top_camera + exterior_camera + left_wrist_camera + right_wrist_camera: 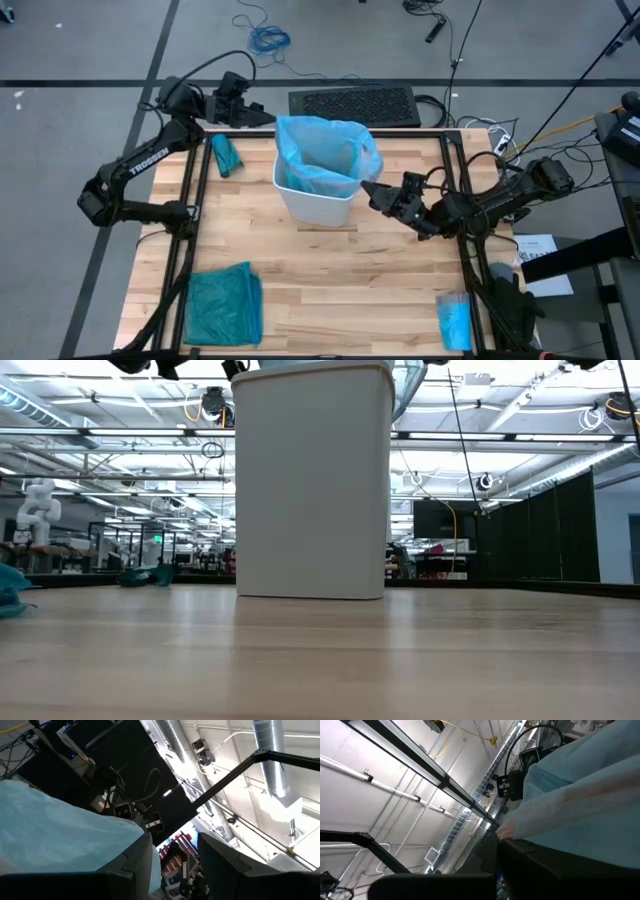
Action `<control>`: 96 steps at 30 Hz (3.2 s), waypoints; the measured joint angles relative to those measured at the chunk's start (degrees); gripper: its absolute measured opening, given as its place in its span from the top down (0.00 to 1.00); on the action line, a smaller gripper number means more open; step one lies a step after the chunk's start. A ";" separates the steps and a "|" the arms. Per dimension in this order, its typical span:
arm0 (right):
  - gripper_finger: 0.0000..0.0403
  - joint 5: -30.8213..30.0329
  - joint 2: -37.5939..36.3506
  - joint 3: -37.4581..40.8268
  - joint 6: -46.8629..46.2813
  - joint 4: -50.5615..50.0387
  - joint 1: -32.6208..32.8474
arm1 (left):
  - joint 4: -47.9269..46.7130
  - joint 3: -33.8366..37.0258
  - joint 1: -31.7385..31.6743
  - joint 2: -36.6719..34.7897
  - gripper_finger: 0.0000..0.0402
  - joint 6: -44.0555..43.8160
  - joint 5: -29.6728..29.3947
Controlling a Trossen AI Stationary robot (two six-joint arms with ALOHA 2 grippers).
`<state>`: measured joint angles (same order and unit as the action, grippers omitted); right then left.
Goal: Place trash/remove bag and relplace
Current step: Remove the blue trash bag from the white trash bin
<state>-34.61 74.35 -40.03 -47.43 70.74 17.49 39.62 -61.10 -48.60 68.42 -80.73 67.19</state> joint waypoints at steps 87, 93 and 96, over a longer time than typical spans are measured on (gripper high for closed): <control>1.00 -4.27 -6.14 0.00 1.96 -8.86 -1.75 | -19.99 -0.22 26.09 10.18 0.62 28.65 -9.55; 1.00 -4.29 -7.19 0.00 4.02 -8.96 -1.72 | -19.39 -3.11 23.54 6.02 0.62 28.03 -7.54; 1.00 -4.29 -7.19 0.00 4.10 -9.27 -1.72 | -19.92 -3.13 21.97 4.45 0.62 25.51 -5.30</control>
<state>-38.89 67.16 -40.03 -43.33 61.47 15.77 19.71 -64.23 -26.63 72.87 -55.22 61.89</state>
